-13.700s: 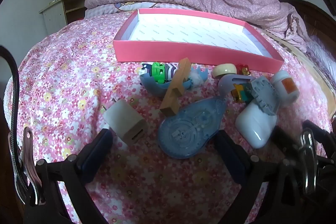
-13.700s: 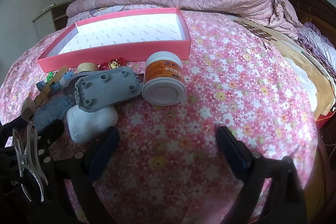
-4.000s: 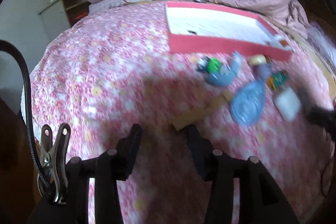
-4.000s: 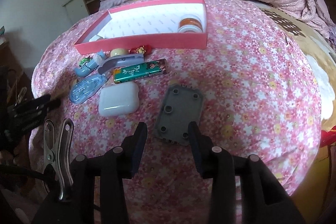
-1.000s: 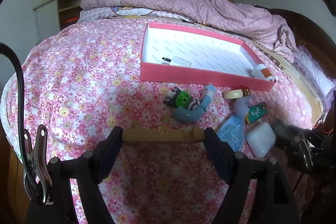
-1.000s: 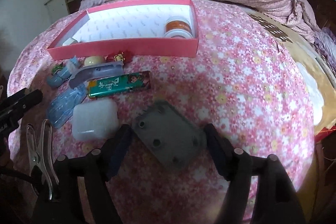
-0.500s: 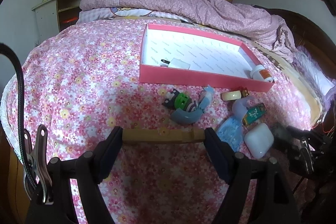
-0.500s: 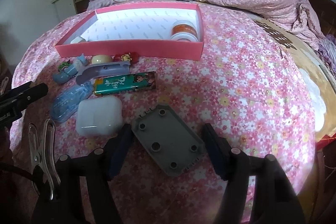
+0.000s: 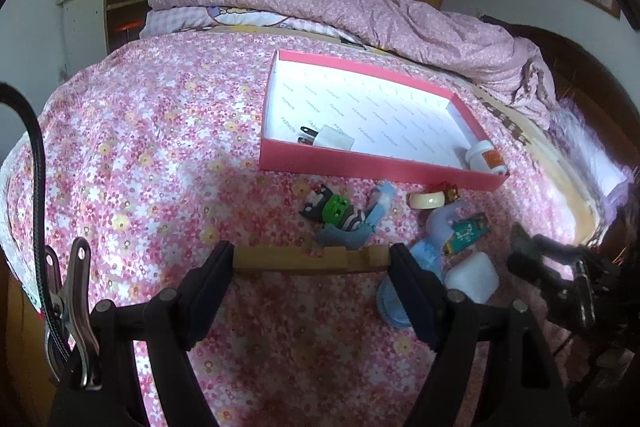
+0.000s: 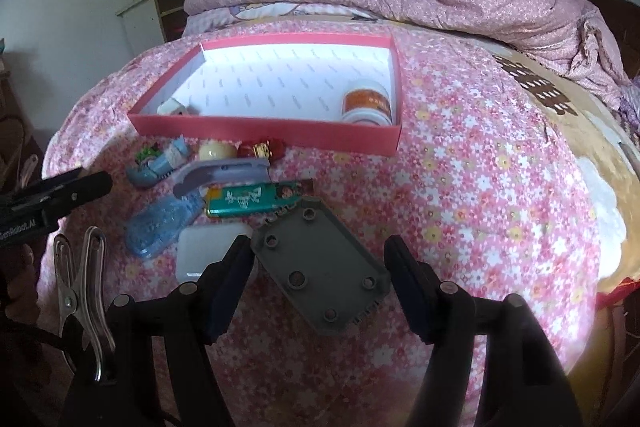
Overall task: Organize rigid objects
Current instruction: 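Carry the stick into the tray with the left gripper while the right carries the grey plate there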
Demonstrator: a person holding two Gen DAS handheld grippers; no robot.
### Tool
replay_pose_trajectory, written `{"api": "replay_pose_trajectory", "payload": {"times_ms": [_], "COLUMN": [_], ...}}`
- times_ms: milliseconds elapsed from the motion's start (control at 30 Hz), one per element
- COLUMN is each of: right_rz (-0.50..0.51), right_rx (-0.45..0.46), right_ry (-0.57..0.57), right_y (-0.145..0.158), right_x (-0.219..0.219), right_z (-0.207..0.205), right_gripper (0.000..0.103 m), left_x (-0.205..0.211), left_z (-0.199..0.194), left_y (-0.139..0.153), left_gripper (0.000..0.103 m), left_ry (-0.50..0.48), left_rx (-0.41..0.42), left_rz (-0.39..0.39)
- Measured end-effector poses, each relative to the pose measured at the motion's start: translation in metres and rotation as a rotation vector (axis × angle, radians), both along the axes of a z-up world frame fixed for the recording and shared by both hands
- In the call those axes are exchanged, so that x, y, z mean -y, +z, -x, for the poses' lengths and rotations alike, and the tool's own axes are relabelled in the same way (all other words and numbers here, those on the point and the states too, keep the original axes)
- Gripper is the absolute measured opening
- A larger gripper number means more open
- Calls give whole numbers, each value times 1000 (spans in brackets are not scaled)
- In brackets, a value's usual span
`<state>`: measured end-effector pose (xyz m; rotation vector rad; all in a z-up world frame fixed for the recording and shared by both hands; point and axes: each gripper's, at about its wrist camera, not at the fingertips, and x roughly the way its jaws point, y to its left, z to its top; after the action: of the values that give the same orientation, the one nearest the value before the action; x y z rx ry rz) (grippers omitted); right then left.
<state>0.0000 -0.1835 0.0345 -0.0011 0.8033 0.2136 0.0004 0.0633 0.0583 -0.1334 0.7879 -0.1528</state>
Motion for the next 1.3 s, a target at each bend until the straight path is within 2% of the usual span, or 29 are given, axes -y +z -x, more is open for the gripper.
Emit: {"api": "replay_pose_trajectory", "payload": {"times_ms": [100,267,467,700,1067,1300], "right_rz": [-16,-33,-43,-43,-25,-27], "right_rx": [0,2,8,21,48,40], "right_ry": [12,31,48,47,50,46], "right_y": [1,0,3,16,36,43], "right_x": [0,-4,-6,-1,-3,-4], "right_z": [-1,1,2,-12,-63,-95], "right_gripper": [69,69,69,69,69,69], "left_x": [-5,-8,0,22,43,52], "left_z": [8,25,22,-5,-63,-106], "left_y": [7,20,30,38,45,37], "left_gripper": [81,81,81,81,81,81], "left_ry": [2,2,-24,-84,-138,-137], "left_rx": [1,25,55,84,114,87], "left_rz": [12,-22,-36,-65,-88,-90]}}
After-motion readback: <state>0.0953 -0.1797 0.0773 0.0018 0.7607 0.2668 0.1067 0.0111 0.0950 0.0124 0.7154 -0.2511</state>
